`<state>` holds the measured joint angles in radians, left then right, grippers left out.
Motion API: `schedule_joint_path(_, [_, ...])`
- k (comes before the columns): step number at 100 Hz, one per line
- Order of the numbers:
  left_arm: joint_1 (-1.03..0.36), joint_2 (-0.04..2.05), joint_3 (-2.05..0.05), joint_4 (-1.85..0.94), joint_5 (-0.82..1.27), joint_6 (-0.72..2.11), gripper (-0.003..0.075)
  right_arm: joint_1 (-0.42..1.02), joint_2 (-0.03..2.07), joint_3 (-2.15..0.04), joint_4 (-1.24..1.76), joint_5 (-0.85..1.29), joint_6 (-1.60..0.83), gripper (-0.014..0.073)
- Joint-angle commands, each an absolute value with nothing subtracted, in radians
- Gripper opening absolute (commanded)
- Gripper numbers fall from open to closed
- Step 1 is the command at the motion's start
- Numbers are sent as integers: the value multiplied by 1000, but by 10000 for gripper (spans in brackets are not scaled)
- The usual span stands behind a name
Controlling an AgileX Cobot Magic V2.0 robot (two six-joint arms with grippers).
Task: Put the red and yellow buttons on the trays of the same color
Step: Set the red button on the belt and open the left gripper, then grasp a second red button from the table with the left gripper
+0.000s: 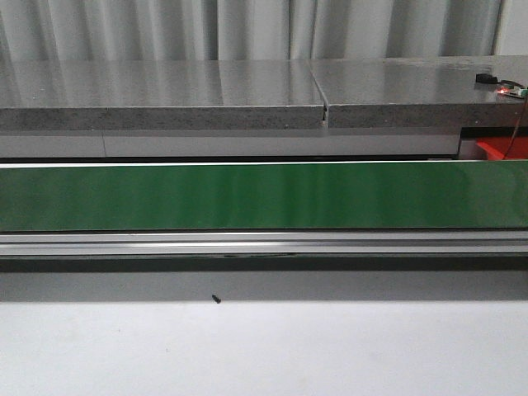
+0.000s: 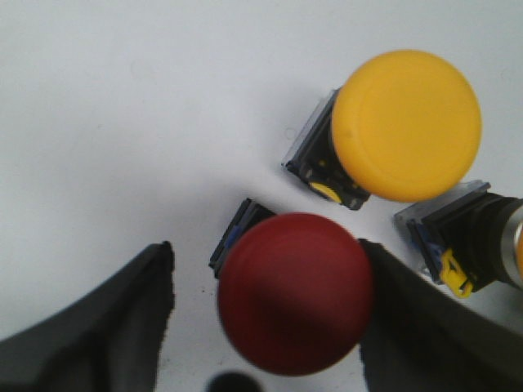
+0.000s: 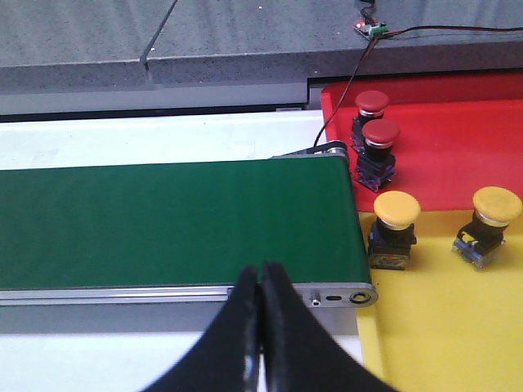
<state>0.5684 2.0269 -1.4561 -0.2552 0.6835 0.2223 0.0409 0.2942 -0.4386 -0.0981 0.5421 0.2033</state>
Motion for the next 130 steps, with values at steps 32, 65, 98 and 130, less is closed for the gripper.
schedule_joint_path(32, [564, 1949, -1488, -272, 685, 228, 186, 40, 301, -461, -101, 471, 199, -59])
schedule_joint_path(65, [552, 1752, -1425, -273, 698, 258, 186, 40, 301, -461, -101, 471, 199, -59])
schedule_joint_path(98, [465, 1563, -1286, -273, 662, 278, 186, 40, 301, -461, -101, 471, 199, -59])
schedule_joint_path(130, [399, 1511, -1196, -273, 671, 280, 186, 40, 301, -461, -101, 471, 199, -59])
